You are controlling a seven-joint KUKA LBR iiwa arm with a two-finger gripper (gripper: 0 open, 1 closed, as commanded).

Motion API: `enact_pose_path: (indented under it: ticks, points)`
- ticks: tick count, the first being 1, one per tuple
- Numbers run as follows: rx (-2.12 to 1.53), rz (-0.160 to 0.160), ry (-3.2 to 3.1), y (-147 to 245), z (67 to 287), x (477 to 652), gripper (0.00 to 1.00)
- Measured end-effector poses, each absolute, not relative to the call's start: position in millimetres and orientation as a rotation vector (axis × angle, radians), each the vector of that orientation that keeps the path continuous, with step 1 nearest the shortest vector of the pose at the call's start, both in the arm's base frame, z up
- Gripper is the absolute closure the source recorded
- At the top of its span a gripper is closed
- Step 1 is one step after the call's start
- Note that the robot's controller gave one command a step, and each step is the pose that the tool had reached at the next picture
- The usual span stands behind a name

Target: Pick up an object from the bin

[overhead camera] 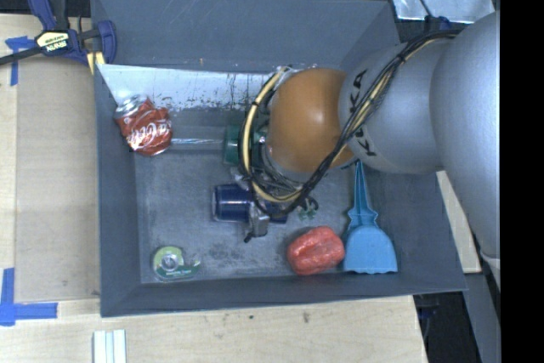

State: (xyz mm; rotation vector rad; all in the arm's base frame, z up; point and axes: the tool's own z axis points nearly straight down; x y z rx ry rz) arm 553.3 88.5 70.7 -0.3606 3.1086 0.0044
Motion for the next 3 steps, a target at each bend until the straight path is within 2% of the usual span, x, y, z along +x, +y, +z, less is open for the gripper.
enact_pose_path:
  ticks: [1, 2, 3]
  points:
    - [-0.309, 0.005, 3.112, 86, 162, 566.6, 1.00]
    - [-0.309, 0.005, 3.112, 86, 162, 566.6, 1.00]
    - [-0.309, 0.005, 3.107, 86, 304, 569.0, 1.00]
